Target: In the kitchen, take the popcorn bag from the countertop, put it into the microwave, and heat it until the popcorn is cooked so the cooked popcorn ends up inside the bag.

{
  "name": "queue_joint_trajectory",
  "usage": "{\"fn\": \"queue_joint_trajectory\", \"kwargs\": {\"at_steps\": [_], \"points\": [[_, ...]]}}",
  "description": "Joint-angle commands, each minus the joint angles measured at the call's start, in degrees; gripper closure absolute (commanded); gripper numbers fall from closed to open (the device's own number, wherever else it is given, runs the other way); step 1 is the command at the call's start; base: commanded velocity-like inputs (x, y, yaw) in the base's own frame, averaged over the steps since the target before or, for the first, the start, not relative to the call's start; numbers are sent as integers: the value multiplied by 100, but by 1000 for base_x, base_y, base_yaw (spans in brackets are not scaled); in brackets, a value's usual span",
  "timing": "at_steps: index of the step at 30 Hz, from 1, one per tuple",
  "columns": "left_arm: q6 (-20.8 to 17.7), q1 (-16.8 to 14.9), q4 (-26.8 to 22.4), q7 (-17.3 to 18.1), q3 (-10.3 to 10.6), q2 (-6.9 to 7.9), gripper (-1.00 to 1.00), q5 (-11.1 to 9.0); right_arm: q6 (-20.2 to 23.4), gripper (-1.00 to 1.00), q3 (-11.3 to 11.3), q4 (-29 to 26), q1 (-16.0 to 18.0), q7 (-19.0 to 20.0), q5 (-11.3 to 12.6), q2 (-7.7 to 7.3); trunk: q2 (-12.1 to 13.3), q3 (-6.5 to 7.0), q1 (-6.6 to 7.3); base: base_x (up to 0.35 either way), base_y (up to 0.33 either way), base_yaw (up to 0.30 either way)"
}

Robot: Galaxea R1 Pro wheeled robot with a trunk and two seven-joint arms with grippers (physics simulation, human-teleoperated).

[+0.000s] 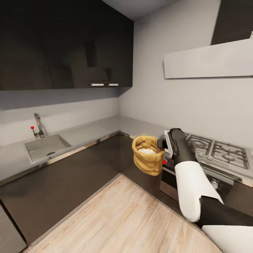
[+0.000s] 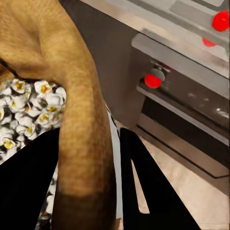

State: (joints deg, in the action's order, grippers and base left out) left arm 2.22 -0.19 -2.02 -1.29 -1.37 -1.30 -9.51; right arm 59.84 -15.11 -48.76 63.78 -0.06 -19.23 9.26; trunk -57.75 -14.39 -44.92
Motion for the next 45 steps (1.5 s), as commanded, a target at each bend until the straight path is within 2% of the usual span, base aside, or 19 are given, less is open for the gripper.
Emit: {"fn": "queue_joint_trajectory", "kwargs": {"at_steps": [1,3,4,6,20,26,31,33,35,45], "points": [[15,-3,0,-11,-8,-2,-100,-26,16,100,-18,98,-9,-4,-14,6,-6,-7,3,-345,0,0],[15,-5,0,-11,-6,-2,-100,-25,16,100,-24,356,-20,-10,-18,6,-6,-7,3,-346,0,0],[15,-4,0,-11,-10,-2,-100,-31,16,100,-41,833,-23,-11,-19,1,-6,-7,3,-346,0,0],[15,-6,0,-11,-12,-2,-100,-33,16,100,-44,970,-23,-11,-19,5,-6,-7,3,-342,0,0],[15,-6,0,-11,-21,-2,-100,-33,16,100,-53,991,-133,-3,-12,-1,-6,-7,3,-26,0,0],[-27,-5,0,-11,-5,-2,-100,-50,-115,100,-61,991,-419,30,-14,-15,-6,-7,3,0,0,0],[-32,-5,0,-11,-3,-2,-100,-52,-358,100,-58,1006,-721,283,-11,-256,-6,-7,3,0,0,0],[-10,-7,0,-11,-3,-2,-100,-24,-390,100,-60,1035,-751,409,-11,-352,-6,-7,3,-98,0,0],[9,-6,0,-11,10,-8,-100,8,-402,100,-60,1168,-761,569,-24,-510,-6,-7,3,-292,0,0],[15,-2,0,-5,14,-11,-100,19,-403,100,-62,1197,-762,561,-46,-539,-6,-7,3,-337,0,0]]}}
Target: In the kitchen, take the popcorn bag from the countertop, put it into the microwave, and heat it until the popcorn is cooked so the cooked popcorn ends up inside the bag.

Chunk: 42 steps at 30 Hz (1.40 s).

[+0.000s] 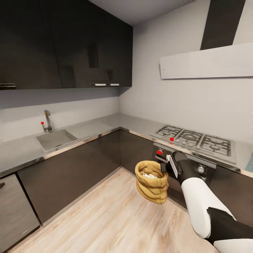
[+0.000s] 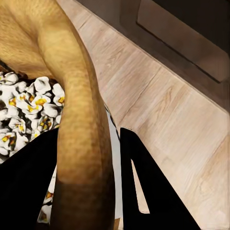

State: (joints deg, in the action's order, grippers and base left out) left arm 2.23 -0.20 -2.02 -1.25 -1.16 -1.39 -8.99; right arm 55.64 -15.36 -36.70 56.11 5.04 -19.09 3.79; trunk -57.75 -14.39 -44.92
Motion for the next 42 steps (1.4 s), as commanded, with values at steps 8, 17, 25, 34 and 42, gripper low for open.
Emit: {"fn": "queue_joint_trajectory", "kwargs": {"at_steps": [8,17,25,34,42], "points": [[15,-5,-6,2,0,6,-100,-40,24,100,-37,-6,5,46,-46,-141,-6,-7,3,-284,0,-41],[15,-1,-9,2,-7,8,-100,-47,43,100,-37,-4,5,41,-43,-161,-6,-7,3,-9,0,-266],[-43,-6,0,36,-2,8,-100,-77,32,100,-32,9,5,39,-42,-160,-6,-7,3,0,0,-284],[-62,-6,0,46,9,8,-100,-64,-265,100,-37,594,5,-12,-42,-193,-6,-7,3,0,0,-285],[-49,-3,0,53,11,8,-100,-50,-779,100,-46,898,-184,22,-33,-453,-6,-7,3,0,0,-285]]}}
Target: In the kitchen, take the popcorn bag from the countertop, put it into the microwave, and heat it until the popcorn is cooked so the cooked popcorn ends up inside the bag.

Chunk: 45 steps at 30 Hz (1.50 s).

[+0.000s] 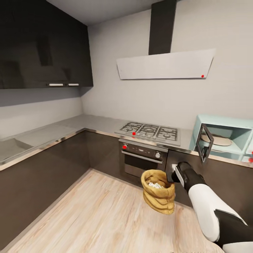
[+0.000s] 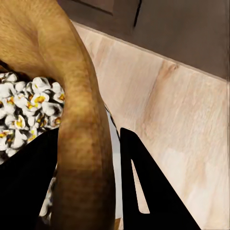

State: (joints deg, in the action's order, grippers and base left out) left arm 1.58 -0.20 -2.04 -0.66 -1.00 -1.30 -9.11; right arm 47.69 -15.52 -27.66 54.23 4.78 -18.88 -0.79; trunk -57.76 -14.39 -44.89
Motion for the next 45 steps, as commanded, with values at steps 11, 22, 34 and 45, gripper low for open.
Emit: {"fn": "queue_joint_trajectory", "kwargs": {"at_steps": [11,22,34,45], "points": [[62,-4,2,-8,-11,-1,-100,-38,-569,100,-284,633,-27,35,-54,-205,-5,-7,0,0,0,-285],[71,-3,2,-13,-12,-1,-100,-32,-563,100,-290,646,-27,11,-49,-386,-5,-7,0,0,0,-91],[71,-4,2,-13,-25,-1,-100,-38,-568,100,-295,639,-27,43,-46,-526,-5,-7,0,0,0,-266],[71,-1,2,-14,-13,-1,-100,-38,-568,100,-895,623,-27,93,-72,-902,-5,-7,0,0,0,-286]]}}
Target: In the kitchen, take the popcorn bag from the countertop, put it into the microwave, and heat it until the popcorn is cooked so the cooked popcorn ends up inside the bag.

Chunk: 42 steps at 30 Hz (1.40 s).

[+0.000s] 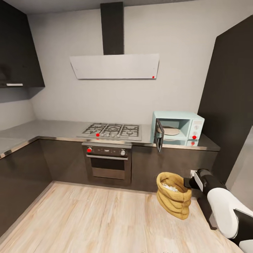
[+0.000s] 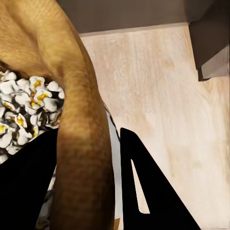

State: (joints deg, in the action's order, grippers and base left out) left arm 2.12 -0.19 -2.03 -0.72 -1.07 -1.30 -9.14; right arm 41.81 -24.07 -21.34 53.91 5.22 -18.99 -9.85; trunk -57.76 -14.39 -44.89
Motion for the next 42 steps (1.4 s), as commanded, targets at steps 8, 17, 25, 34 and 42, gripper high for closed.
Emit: {"fn": "queue_joint_trajectory", "kwargs": {"at_steps": [8,17,25,34,42], "points": [[17,-5,1,-7,-7,-1,-100,-36,20,100,-45,-28,5,26,-61,1,-5,-7,0,0,0,-219],[13,-6,1,-7,-13,-3,-100,-30,31,100,-45,-44,5,27,-61,1,-5,-7,0,2,0,-5],[-47,-2,1,1,1,-2,-100,-27,43,100,-45,-63,5,31,-61,1,-5,-7,0,246,-115,0],[-31,-6,1,1,-3,-1,-100,-27,38,100,-45,-63,5,32,-61,1,-5,-7,0,288,-138,0],[2,-5,1,-7,-5,-1,-100,-20,94,100,-45,-71,5,43,-62,1,-5,-7,0,238,-113,0]]}}
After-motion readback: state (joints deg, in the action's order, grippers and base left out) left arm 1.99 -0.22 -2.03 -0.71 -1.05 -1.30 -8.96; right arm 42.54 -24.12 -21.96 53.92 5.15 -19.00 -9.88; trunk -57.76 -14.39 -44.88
